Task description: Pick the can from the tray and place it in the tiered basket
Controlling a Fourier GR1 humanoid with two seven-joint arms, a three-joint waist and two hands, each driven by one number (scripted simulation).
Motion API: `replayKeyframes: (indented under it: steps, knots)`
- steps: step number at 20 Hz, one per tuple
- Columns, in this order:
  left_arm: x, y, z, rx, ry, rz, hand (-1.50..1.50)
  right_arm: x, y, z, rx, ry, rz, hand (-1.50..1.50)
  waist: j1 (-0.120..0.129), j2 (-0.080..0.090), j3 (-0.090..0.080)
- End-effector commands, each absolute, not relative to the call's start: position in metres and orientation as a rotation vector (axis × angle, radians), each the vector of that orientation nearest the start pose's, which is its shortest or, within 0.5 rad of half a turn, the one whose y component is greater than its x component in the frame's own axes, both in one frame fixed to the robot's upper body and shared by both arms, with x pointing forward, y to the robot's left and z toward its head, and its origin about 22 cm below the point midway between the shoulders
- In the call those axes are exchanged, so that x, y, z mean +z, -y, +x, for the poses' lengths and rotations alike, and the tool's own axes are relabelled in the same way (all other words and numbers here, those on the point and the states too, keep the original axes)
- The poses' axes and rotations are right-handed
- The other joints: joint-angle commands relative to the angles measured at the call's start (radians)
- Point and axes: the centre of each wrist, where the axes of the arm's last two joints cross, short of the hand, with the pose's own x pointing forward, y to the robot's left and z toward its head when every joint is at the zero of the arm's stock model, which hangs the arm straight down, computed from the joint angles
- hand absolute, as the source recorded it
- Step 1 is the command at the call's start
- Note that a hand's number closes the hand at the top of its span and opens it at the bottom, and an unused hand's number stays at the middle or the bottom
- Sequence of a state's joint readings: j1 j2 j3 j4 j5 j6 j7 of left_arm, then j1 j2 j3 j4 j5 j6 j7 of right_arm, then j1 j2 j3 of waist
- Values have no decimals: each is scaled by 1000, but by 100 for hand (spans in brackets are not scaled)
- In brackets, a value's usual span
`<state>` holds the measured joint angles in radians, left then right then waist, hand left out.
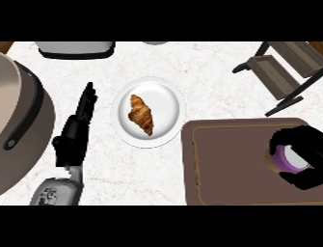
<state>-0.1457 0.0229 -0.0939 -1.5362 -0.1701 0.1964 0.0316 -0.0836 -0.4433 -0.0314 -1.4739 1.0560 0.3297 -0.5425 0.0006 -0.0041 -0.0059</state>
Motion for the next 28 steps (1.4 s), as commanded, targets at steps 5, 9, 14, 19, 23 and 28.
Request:
replayKeyframes:
  steps: [5,9,14,19,23,28]
  knots:
    - [18,-203,271,-106,1653,192,0,124,309,271,1758,1072,-866,150,-11,-2,1]
    - [30,-211,277,-121,1664,219,0,179,294,272,1740,994,-945,150,-5,0,4]
    - [30,-217,277,-99,1665,188,0,215,284,264,1613,1077,-1046,150,-1,3,5]
    - [29,-194,262,-91,1655,193,0,274,291,229,1465,1182,-1170,150,-7,-2,5]
    - [45,-203,275,-105,1672,192,0,344,311,230,1322,1304,-1223,150,0,-3,4]
    - [38,-205,278,-109,1672,192,0,401,319,222,1247,1347,-1224,150,1,-3,3]
